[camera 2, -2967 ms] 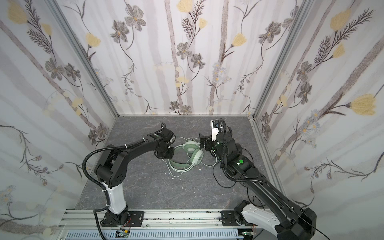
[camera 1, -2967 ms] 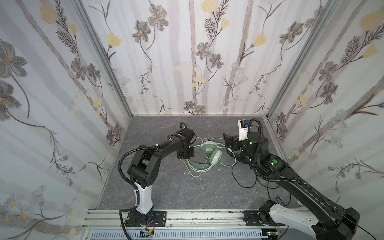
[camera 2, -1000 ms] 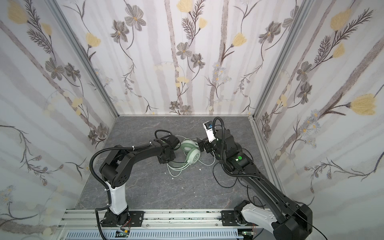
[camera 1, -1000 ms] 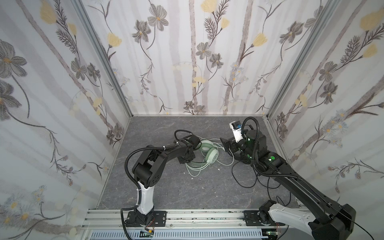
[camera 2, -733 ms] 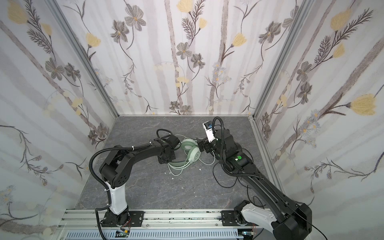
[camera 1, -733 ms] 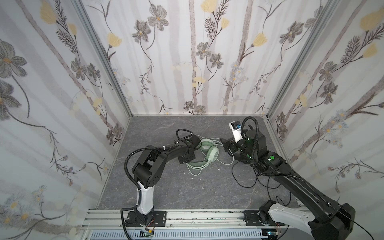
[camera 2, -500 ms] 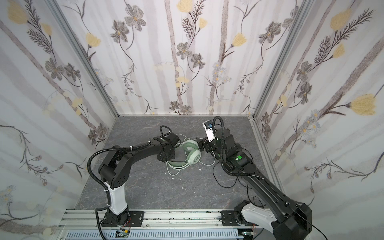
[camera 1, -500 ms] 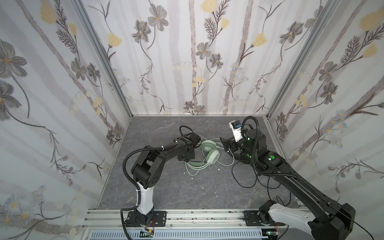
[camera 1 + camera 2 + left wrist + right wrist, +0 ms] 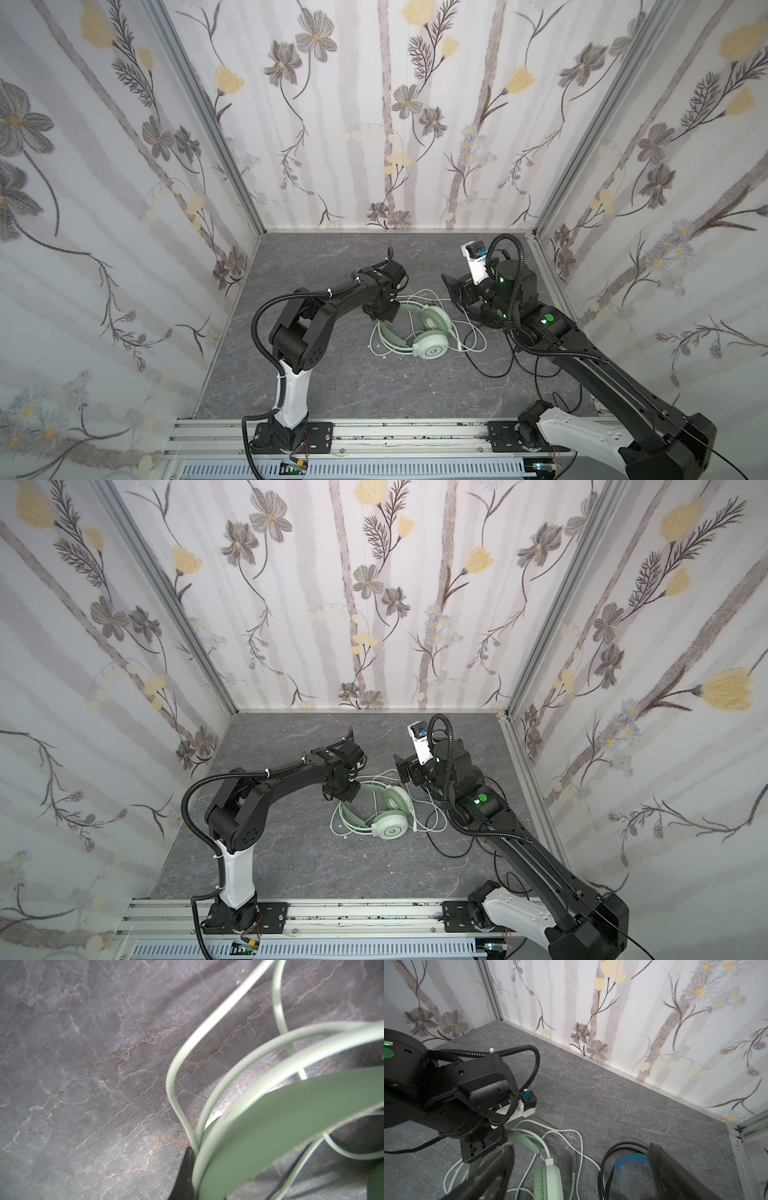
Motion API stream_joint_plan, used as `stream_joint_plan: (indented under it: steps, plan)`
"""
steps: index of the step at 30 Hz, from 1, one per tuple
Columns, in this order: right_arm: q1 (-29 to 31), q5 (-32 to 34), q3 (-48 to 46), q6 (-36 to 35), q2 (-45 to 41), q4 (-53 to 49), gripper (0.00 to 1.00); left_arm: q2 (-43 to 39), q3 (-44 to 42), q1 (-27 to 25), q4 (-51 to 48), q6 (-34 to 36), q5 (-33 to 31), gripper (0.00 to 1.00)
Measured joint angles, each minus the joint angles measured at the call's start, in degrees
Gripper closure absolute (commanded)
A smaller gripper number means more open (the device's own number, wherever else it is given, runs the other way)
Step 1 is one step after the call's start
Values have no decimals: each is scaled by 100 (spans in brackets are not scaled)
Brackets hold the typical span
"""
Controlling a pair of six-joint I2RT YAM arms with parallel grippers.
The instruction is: Wrap the headphones
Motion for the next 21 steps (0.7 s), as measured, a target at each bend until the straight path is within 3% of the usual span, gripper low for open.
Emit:
stream_joint_plan:
  steps: [4, 9, 13, 14, 18, 21]
  plan:
    - [0, 0, -33, 2, -13, -11, 0, 267, 282, 4, 13, 240, -48, 97]
    - [0, 0, -33, 2, -48, -7, 0, 494, 533, 20, 26, 190, -199, 71]
    - [-4, 0, -33, 2, -48, -11, 0, 444, 584, 52, 85, -186, -328, 27]
    - [-4, 0, -33, 2, -46, -13, 0, 398, 579, 55, 79, -337, -348, 24]
    - [-4, 0, -31, -4, -44, -13, 0, 39, 490, 37, 48, -1069, -476, 29]
    - [-4, 0, -26, -42, -39, -13, 0, -227, 304, -15, -31, -1777, -529, 41]
